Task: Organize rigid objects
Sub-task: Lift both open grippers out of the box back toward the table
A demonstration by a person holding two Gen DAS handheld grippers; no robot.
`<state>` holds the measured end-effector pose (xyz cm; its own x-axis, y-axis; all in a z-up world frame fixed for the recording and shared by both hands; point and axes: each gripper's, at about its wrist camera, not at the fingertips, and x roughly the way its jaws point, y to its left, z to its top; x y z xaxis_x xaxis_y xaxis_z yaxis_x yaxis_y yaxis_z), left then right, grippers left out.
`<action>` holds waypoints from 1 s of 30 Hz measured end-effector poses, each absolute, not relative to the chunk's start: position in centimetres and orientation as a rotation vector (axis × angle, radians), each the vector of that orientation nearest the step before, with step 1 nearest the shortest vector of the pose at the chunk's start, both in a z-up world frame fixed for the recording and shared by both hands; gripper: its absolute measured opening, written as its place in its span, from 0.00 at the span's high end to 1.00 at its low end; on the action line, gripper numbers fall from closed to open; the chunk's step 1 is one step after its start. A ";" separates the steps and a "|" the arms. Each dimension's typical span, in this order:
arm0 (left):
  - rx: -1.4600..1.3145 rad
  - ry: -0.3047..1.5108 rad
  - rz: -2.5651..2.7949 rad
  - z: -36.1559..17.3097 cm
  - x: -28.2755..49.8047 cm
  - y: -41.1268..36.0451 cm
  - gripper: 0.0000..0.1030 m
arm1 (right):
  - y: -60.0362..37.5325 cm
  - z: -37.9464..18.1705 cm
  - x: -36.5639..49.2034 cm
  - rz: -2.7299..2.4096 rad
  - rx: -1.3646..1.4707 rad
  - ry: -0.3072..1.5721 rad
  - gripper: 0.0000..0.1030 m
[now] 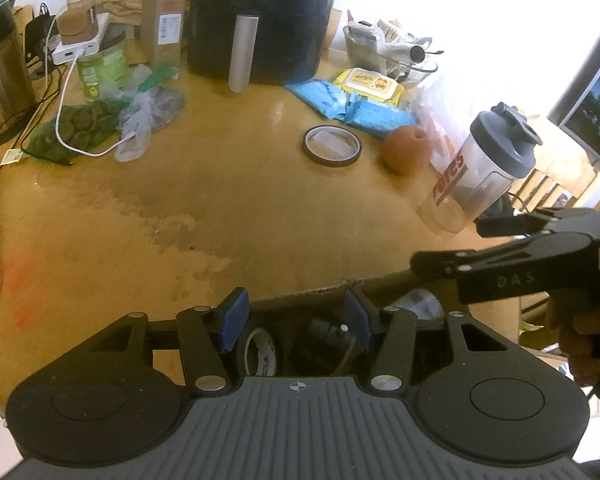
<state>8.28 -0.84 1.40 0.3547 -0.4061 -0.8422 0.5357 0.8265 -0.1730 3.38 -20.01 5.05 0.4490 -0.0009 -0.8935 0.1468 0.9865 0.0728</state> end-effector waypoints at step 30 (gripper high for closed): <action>0.080 1.045 -0.666 1.1 13.7 0.6 0.34 | -21.6 2.4 14.8 -0.148 0.062 1.062 0.00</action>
<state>13.73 0.59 1.12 0.3261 -0.4704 -0.8200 0.5441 0.8027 -0.2441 14.77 -21.59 2.36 0.4784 -0.0909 -0.8734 0.1511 0.9883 -0.0201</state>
